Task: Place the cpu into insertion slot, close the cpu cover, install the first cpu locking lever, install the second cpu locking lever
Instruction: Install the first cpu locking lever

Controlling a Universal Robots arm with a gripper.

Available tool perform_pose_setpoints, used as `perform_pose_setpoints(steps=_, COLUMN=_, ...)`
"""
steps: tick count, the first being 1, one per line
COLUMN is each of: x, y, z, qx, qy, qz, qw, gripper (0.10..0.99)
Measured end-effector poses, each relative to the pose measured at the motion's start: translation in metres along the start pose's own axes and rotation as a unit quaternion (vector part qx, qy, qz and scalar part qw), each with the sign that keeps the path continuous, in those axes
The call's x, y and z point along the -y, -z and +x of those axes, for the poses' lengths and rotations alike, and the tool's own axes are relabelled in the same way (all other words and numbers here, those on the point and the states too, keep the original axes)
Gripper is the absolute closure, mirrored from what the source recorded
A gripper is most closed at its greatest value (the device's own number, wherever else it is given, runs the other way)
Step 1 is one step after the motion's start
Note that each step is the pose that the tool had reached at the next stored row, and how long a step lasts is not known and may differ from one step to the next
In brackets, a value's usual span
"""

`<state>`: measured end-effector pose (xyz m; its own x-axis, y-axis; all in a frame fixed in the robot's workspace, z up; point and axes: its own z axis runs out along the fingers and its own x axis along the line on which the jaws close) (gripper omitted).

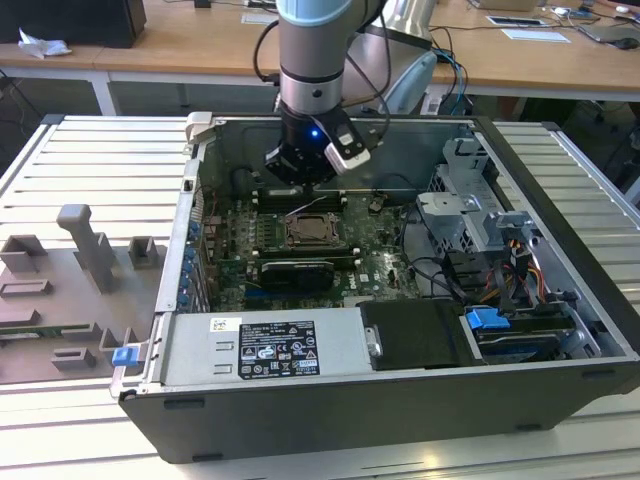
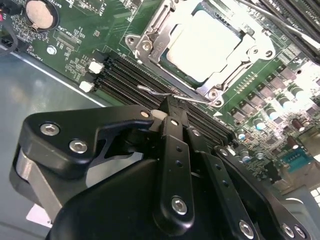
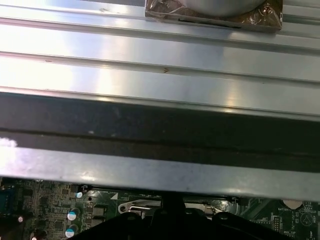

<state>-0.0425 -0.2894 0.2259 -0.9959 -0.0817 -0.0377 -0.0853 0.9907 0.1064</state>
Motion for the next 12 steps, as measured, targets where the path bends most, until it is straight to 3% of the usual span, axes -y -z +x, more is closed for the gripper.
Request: perform_pose_setpoints(steps=12, x=0.0018, y=-0.0075, z=-0.0145, qx=-0.0001, qy=0.000, qz=0.0000, qw=1.0000, gripper=0.980)
